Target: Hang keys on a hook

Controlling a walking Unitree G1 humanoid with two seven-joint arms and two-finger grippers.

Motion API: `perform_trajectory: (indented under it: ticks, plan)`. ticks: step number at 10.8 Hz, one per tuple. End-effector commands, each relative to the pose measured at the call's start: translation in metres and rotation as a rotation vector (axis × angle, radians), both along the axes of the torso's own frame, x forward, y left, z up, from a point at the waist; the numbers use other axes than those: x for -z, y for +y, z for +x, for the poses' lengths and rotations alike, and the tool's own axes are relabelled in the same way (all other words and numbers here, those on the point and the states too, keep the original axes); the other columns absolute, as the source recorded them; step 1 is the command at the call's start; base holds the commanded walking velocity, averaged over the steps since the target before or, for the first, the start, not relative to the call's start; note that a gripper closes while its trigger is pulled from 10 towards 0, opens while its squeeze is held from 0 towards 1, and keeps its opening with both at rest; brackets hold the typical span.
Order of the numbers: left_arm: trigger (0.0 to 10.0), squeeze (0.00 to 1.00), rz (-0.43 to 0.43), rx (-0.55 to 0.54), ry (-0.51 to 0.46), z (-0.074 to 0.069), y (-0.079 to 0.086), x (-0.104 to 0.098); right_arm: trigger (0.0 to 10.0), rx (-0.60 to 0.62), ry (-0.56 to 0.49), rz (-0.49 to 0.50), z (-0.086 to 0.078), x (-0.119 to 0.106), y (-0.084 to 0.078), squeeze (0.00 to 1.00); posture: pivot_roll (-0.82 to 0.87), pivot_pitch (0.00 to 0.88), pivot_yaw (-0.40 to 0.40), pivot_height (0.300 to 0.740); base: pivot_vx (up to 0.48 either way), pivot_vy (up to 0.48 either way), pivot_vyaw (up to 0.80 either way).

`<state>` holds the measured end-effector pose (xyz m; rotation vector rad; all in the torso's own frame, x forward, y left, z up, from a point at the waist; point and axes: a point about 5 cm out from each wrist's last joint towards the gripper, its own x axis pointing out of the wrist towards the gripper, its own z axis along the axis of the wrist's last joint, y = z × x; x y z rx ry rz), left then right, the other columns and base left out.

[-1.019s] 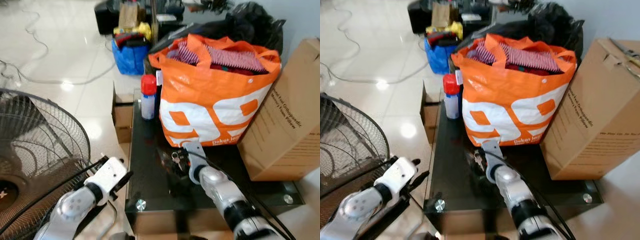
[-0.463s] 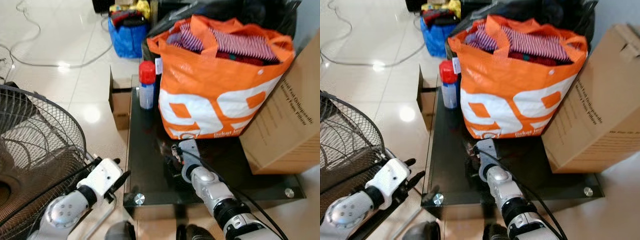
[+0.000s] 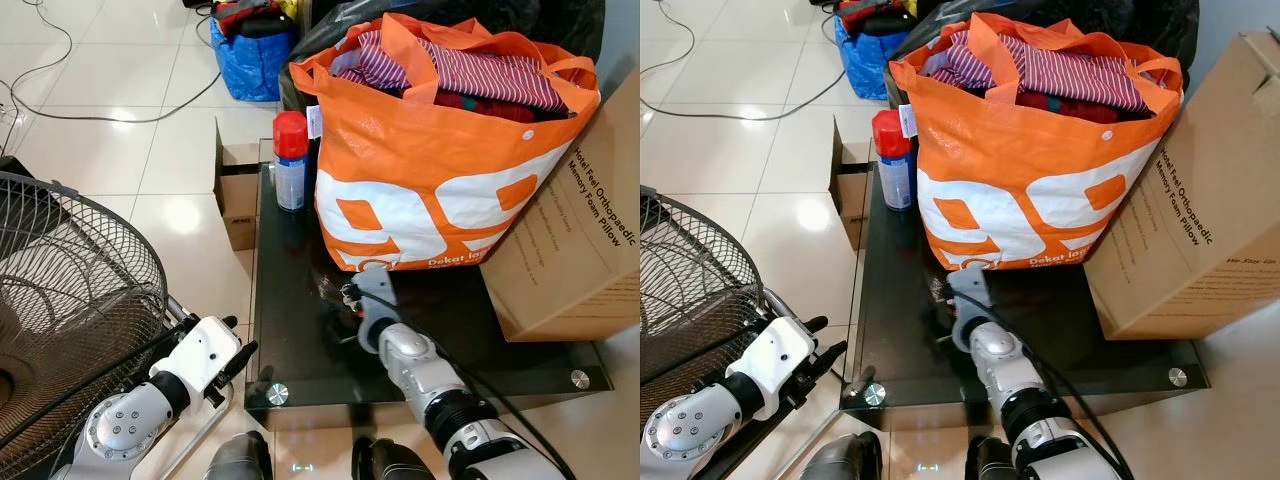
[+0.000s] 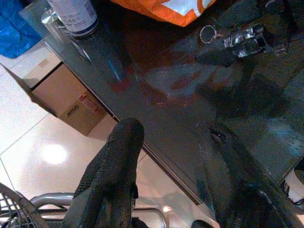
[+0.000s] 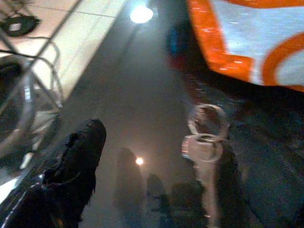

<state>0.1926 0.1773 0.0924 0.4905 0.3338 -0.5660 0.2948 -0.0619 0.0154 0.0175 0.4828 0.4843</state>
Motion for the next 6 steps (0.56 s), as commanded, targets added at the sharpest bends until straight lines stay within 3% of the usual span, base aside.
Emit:
perform_trajectory:
  ticks: [1, 2, 6]
  plan:
    - [10.0, 0.00, -0.005, -0.001, 0.001, -0.0010, 0.0003, -0.0024, 10.0, -0.041, 0.007, -0.001, -0.0053, 0.0040, 0.0017, 0.00, 0.08, 0.209, -0.034, 0.740, 0.000, 0.000, 0.00]
    - [10.0, 0.00, -0.005, 0.002, 0.002, -0.0011, -0.0006, -0.0022, 10.0, -0.096, 0.019, -0.001, -0.0084, 0.0050, 0.0063, 0.00, 0.08, 0.208, -0.033, 0.740, 0.000, 0.000, 0.00]
    - [10.0, 0.00, -0.001, 0.010, 0.005, -0.0008, -0.0018, -0.0030, 10.0, -0.090, 0.028, -0.034, -0.0097, 0.0089, 0.0044, 0.00, 0.08, 0.209, -0.027, 0.740, 0.000, 0.000, 0.00]
